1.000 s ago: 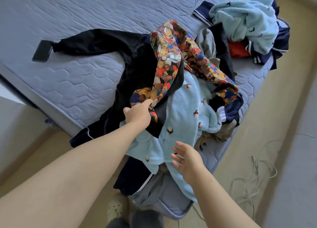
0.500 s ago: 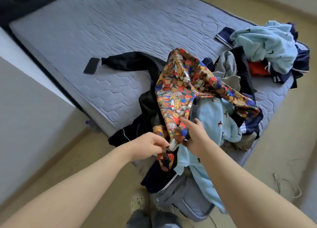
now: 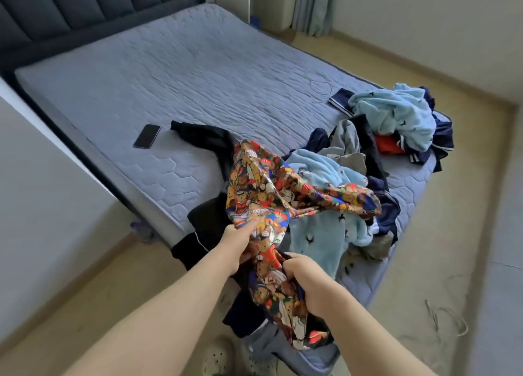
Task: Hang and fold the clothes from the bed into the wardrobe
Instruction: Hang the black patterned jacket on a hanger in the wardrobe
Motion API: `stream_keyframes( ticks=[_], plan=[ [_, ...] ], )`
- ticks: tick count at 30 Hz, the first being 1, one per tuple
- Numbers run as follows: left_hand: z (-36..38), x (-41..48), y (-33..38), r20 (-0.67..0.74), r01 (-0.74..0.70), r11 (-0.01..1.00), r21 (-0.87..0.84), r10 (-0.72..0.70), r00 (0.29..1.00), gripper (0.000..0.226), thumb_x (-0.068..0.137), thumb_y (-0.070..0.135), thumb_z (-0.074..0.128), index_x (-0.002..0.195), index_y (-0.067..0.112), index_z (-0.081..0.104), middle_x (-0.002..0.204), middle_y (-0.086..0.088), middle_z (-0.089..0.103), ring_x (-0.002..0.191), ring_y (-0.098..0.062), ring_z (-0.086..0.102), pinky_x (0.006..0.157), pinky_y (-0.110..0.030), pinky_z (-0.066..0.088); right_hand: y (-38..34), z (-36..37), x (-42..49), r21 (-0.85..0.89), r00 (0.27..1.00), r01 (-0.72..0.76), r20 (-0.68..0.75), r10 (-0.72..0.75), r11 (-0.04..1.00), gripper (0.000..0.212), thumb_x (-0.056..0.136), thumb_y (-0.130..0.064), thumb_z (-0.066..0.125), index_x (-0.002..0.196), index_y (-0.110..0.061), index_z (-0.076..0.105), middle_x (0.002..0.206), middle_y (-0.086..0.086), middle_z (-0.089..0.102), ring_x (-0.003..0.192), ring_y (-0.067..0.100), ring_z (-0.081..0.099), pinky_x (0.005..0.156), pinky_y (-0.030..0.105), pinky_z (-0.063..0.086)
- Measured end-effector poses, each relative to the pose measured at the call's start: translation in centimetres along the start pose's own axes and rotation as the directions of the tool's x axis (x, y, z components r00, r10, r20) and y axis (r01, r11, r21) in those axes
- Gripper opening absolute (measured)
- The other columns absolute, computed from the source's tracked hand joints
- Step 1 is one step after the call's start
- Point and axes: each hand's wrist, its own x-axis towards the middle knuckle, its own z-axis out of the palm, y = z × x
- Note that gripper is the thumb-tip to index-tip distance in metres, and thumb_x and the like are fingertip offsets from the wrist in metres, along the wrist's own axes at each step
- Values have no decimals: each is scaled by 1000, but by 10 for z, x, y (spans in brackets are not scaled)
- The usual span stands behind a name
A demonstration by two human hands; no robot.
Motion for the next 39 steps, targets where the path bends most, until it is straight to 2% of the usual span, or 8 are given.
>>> stream_keyframes(
  ticks=[8, 14, 17, 19, 26, 30, 35, 39],
  plan=[
    [-9, -31, -1, 156, -156, 987, 38, 149, 976, 32, 86, -9, 50, 107, 11, 63, 74, -4, 62, 58, -14, 55, 52, -22, 46, 10, -8, -12, 79, 999, -52, 8, 52, 996, 31, 82, -32, 61, 102, -9, 63, 95, 11, 65, 82, 25, 57, 76, 34, 45],
    [-35, -67, -15, 489, -248, 948, 199, 123, 864, 34, 86, -3, 54, 97, 23, 73, 92, 0, 71, 92, -18, 64, 88, -33, 48, -4, 1, 2, 388, 995, 38, -100, 1, 921, 70, 80, -66, 54, 129, -17, 50, 119, 10, 62, 96, 28, 63, 80, 38, 52],
    [-37, -80, -18, 626, -271, 943, 191, 96, 774, 28, 83, 6, 62, 95, 27, 75, 101, 1, 69, 102, -16, 61, 97, -35, 45, -4, 10, 15, 394, 997, 31, -72, -3, 919, 89, 60, -52, 79, 132, -10, 47, 109, 17, 66, 82, 32, 71, 64, 43, 58],
    [-45, -81, -15, 647, -264, 942, 207, 71, 759, 24, 87, 6, 60, 97, 25, 72, 94, 5, 69, 92, -9, 63, 86, -27, 49, -4, 19, 13, 359, 993, 59, -120, -17, 932, 56, 75, -21, 71, 123, 0, 50, 86, 18, 64, 51, 25, 67, 40, 29, 49],
    [-68, -51, -14, -81, 36, 998, 53, -31, 996, 43, 90, 47, 52, 118, 15, 58, 100, 1, 66, 89, -16, 58, 72, -28, 44, -21, 31, -10, 406, 993, 98, -97, -64, 909, 13, 87, -6, 47, 82, -6, 59, 55, 6, 62, 46, 20, 57, 39, 17, 42],
    [-75, -28, -7, 64, 112, 864, -492, -92, 994, 88, 64, 73, 62, 131, 18, 46, 126, -7, 57, 105, -28, 58, 74, -40, 51, -24, 35, -33, 242, 998, 56, -3, -57, 969, 20, 79, -6, 41, 87, -6, 59, 66, 10, 61, 52, 24, 55, 54, 26, 44],
    [-75, -20, 13, -122, -146, 820, -554, 94, 988, 50, 76, 16, 70, 123, 5, 56, 119, -19, 62, 94, -33, 65, 70, -42, 56, -26, 38, -25, -54, 1000, 21, -3, -22, 998, 43, 68, -14, 49, 108, -5, 60, 108, 14, 57, 87, 27, 54, 69, 30, 40],
    [-52, -51, 28, -181, -454, 879, -144, 427, 886, 21, 82, 0, 65, 97, 14, 61, 91, -6, 67, 84, -22, 64, 75, -31, 53, -31, 30, -20, -239, 897, 264, -296, -329, 935, 31, 68, -29, 57, 94, -13, 52, 92, 8, 49, 85, 22, 48, 69, 29, 39]
  ],
)
